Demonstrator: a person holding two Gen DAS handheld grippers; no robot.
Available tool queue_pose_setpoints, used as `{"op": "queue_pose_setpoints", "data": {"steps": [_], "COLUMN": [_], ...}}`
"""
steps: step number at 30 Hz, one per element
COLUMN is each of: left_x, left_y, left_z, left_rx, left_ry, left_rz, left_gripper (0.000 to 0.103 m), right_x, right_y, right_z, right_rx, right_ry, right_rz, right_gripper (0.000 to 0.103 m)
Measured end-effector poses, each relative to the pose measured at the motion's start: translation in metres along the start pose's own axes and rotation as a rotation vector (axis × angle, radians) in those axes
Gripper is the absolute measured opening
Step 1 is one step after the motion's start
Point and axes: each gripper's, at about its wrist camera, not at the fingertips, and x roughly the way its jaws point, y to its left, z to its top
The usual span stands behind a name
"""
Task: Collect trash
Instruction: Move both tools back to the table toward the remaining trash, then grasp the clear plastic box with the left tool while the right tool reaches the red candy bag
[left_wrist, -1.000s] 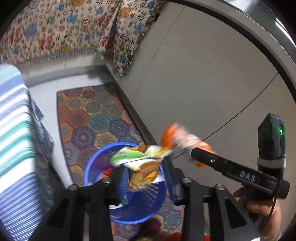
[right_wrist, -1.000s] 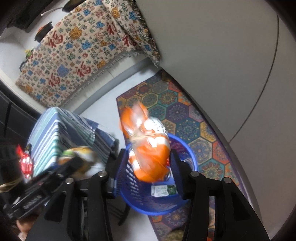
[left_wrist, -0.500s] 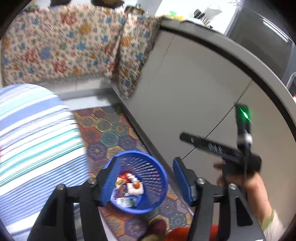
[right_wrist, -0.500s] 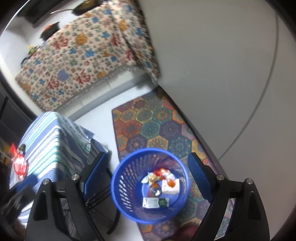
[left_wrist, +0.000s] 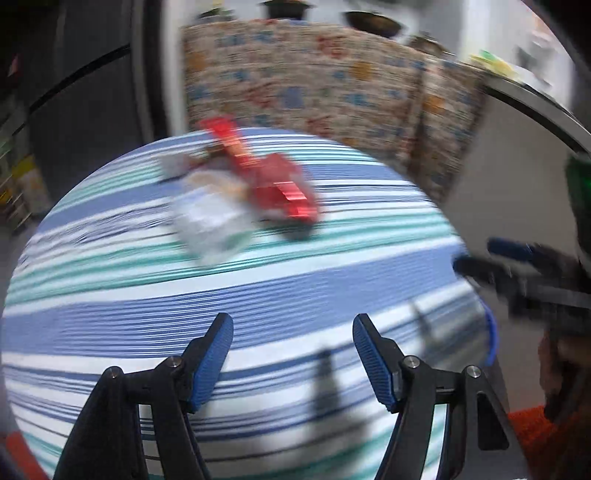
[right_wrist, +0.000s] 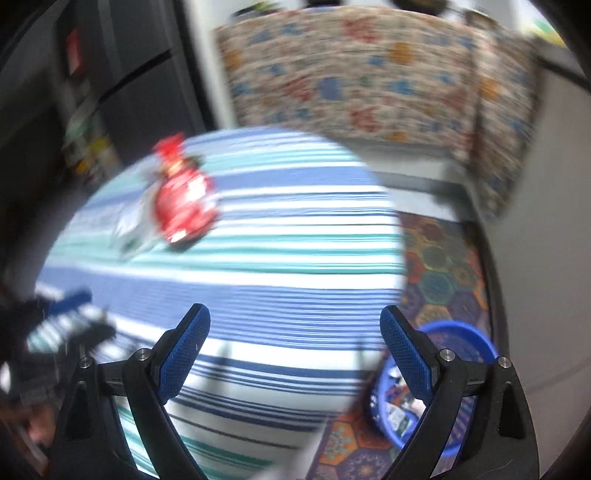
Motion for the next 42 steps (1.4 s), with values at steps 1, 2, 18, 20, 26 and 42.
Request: {"op": "queue_pose_setpoints", "data": {"steps": [1,2,18,20,26,42], "left_x": [0.002,0.004,0.045,0.058,0.067,0.073], "left_y": [0.012,0.017,0.0,0.0,0.014,0.061], "left_z": [0.001,0.003,0.068,0.072,0.08,0.07], "left_rx": [-0.024,-0.036,0.012,-0.003,-0.039,-0.132], "left_ry": [0.005,0.005,-0.013,0.001,-0.012,0.084], "left_rz": [0.021,0.028,0.146,0.178,0.273,0.154], "left_gripper": [0.069,0.069,0.069,0.069,0.071,0.071], "right_x": [0.008,0.019,0.051,0.051,0.055,0.058], "right_y": [0.01,0.02,0.032,0.031,0.031,0.033], "right_z": [-0.001,-0.002,-0.009,-0.009,-0.005,-0.003], "right_rx": [-0.026,-0.05,-0.095,-0.097,-0.097,-0.089], "right_ry": [0.014,0.033,0.109,0.109,0.115,0.123], "right_rz": [0.0,-0.007,-0.026,-0.025,-0.019,-0.031], "right_gripper": [0.094,0.094,0.099,0.099,0.101,0.103]}}
